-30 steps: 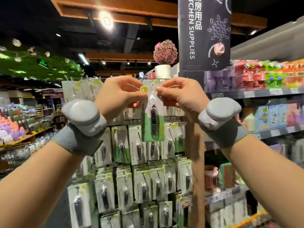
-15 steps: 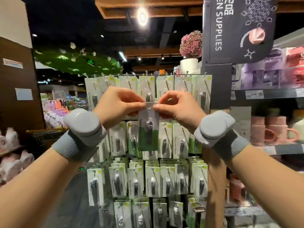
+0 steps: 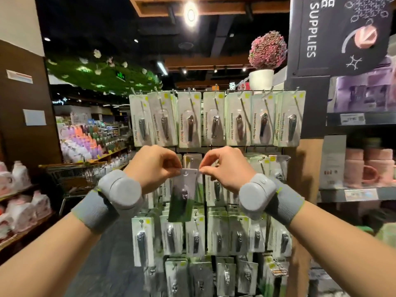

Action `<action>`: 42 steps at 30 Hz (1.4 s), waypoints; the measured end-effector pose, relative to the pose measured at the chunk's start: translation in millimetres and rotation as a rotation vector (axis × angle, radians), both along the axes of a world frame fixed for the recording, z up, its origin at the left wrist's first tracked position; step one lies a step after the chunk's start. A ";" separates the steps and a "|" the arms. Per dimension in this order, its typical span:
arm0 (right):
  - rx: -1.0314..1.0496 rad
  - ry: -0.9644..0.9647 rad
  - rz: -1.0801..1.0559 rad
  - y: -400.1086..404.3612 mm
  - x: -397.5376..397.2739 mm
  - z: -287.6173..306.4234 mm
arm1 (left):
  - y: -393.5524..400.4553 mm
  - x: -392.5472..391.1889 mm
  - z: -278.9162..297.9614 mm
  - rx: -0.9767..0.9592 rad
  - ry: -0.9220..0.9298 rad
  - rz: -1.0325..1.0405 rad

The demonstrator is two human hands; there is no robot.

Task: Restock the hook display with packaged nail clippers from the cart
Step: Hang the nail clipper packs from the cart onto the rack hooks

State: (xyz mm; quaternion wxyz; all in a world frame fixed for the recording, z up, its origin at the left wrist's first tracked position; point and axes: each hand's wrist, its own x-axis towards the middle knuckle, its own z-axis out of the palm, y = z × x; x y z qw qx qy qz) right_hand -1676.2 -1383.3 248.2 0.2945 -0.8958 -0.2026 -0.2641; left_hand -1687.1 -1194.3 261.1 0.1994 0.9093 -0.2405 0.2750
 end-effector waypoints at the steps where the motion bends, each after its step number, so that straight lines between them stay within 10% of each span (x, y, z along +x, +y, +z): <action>1: -0.011 -0.024 -0.024 -4.5 0.7 -2.1 | 1.7 0.6 -2.5 0.026 -0.003 0.008; 10: -0.158 -0.415 -0.277 -2.9 25.5 -8.2 | 24.4 14.1 -7.3 -0.009 -0.029 0.023; 23: -0.314 -0.074 -0.311 17.7 39.0 9.2 | 27.5 19.7 0.1 -0.204 0.091 -0.066; 42: 0.177 0.070 0.050 7.2 28.1 13.6 | 1.9 27.0 7.7 -0.228 0.006 -0.085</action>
